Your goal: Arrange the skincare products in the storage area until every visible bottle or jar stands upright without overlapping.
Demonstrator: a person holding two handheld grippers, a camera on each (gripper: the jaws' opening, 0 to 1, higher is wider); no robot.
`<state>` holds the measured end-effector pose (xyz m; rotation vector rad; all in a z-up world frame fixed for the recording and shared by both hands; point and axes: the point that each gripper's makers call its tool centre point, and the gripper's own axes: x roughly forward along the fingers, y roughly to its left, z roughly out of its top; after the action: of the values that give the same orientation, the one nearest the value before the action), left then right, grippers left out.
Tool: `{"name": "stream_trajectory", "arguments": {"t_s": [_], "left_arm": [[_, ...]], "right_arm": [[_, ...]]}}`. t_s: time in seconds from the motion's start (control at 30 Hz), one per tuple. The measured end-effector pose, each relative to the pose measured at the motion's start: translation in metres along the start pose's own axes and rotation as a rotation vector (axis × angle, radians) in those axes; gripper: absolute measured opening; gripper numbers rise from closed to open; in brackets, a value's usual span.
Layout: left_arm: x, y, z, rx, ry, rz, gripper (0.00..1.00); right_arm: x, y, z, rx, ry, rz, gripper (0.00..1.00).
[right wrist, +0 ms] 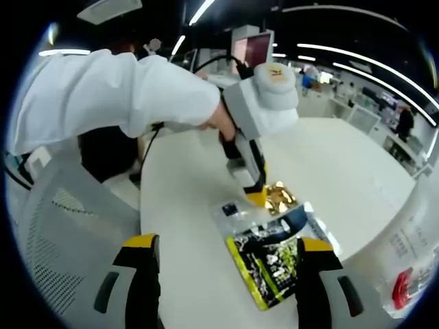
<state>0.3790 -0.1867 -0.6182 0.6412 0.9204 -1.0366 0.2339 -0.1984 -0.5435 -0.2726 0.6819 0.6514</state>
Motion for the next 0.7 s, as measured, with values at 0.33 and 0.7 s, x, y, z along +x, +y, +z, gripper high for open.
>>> {"name": "stream_trajectory", "arguments": {"t_s": [0.33, 0.7], "left_arm": [[-0.04, 0.004, 0.007, 0.02, -0.086, 0.045, 0.36], [-0.051, -0.038, -0.038, 0.114, 0.007, 0.012, 0.35]], "right_arm": [[-0.002, -0.003, -0.001, 0.002, 0.002, -0.012, 0.78], [-0.003, -0.007, -0.003, 0.001, 0.007, -0.022, 0.78]]}}
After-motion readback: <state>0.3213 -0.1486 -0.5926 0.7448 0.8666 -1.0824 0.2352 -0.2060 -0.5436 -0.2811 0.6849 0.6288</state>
